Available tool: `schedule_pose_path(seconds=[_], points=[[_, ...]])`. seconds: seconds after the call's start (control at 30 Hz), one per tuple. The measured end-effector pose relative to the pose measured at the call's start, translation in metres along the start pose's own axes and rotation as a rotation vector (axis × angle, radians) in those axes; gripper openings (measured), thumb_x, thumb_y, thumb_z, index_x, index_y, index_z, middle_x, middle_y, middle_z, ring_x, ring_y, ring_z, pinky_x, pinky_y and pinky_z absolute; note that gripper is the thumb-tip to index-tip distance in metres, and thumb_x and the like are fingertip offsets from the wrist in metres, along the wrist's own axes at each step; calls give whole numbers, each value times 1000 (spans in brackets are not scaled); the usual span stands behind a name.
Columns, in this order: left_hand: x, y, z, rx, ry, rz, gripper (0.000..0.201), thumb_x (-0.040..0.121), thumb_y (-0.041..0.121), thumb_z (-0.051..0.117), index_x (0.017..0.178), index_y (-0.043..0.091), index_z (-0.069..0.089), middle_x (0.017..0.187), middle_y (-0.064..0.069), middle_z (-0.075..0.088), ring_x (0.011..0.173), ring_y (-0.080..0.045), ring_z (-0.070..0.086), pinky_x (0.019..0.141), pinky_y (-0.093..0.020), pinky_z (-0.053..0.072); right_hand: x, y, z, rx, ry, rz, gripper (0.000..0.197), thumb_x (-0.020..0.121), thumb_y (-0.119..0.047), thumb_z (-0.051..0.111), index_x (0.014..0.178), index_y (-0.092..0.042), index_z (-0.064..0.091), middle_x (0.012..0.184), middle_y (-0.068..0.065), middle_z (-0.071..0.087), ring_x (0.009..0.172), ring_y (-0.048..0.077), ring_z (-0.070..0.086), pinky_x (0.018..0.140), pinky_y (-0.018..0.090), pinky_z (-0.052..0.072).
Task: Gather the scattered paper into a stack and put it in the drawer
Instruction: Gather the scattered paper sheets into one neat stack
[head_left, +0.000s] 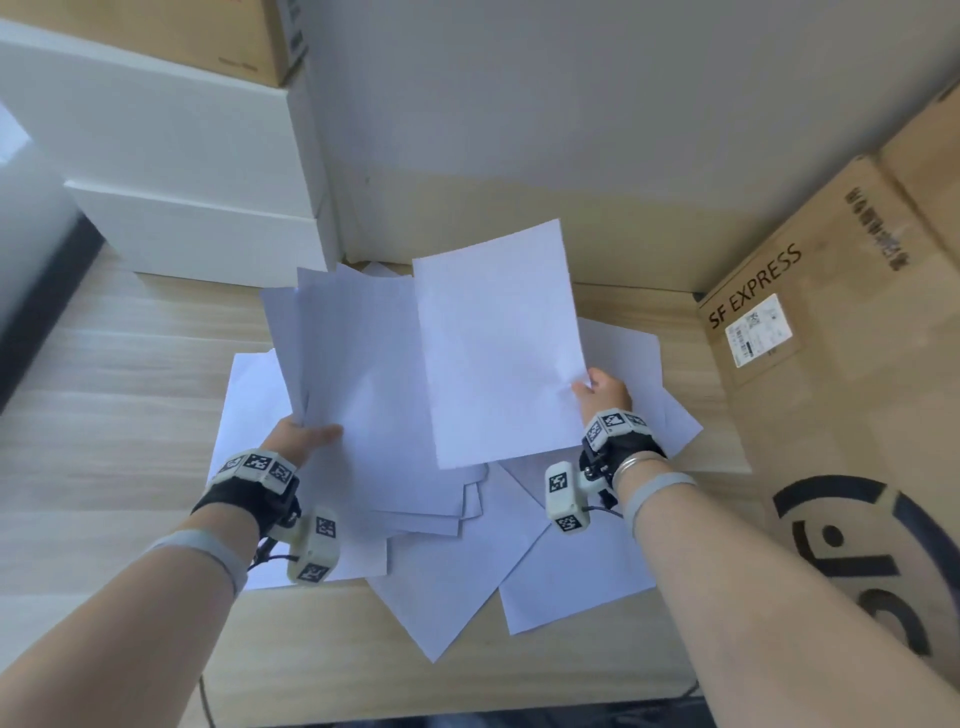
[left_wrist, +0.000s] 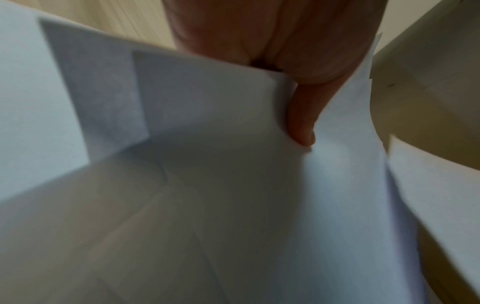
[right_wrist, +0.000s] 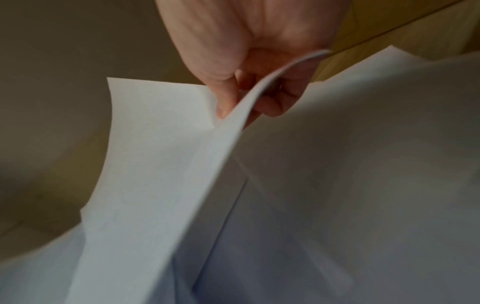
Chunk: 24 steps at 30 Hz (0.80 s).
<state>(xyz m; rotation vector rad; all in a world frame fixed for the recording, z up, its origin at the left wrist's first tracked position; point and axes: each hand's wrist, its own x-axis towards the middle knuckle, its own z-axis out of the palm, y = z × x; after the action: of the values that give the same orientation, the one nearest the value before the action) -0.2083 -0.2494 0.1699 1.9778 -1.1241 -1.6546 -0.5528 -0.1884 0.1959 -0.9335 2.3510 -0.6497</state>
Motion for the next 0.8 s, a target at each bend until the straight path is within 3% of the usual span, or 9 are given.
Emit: schedule_pose_path(seconds=[0.07,0.13,0.23,0.3,0.4,0.5,0.63,0.7,0.8], points=[[4,0,3,-19,-19,9,43,81,10,68,120,-5,56,116,-27,62,97,-35,60,98,-47,45,-5,-3,16,-56,-74,-4,15,90,-12,50,92,-1,60,93,19,62,85,29,57,71,30,42],[13,-5,6,-41,-46,9,50,75,15,74,119,-1,58,119,-27,62,105,-40,62,100,-54,44,-10,-6,32,-49,-156,26,9,90,-14,52,85,-7,56,87,12,56,81,23,52,70,26,37],[9,2,14,-67,-121,19,62,57,24,80,113,4,62,114,-21,65,105,-38,63,99,-54,45,-15,-11,49,70,-300,57,22,87,-19,58,102,-5,63,94,8,62,90,23,60,79,28,45],[-5,13,19,-83,-168,43,65,47,24,79,108,7,63,102,-16,67,99,-34,63,96,-50,47,-18,-15,55,149,-311,61,34,84,-21,63,115,-8,57,104,6,63,97,24,62,89,32,48],[-19,24,25,-80,-207,79,64,51,19,71,113,4,61,104,-17,65,100,-33,62,95,-48,47,-18,-20,57,309,-299,67,49,82,-18,69,126,-10,48,108,3,61,100,22,61,90,29,46],[-23,31,28,-92,-207,117,65,56,15,70,118,0,60,106,-17,64,103,-34,61,95,-48,47,-18,-24,55,280,-299,7,48,83,-13,68,127,-6,52,121,11,62,111,23,59,95,29,44],[-27,47,28,-227,-210,235,44,72,35,71,110,17,58,99,-4,66,104,-30,62,98,-47,46,-21,-36,40,367,-132,-78,34,82,2,63,116,0,61,115,17,66,93,15,57,88,26,46],[-30,61,27,-301,-175,305,21,89,23,58,109,21,55,100,0,64,94,-22,63,92,-41,49,-23,-46,29,433,-98,-126,34,82,6,61,116,1,60,113,16,66,93,14,57,79,19,44],[-32,81,25,-298,-26,415,25,85,10,63,111,10,60,105,-10,64,97,-26,62,88,-35,52,-23,-61,14,506,-100,-203,34,81,11,61,114,5,59,107,10,64,95,14,56,62,4,46]])
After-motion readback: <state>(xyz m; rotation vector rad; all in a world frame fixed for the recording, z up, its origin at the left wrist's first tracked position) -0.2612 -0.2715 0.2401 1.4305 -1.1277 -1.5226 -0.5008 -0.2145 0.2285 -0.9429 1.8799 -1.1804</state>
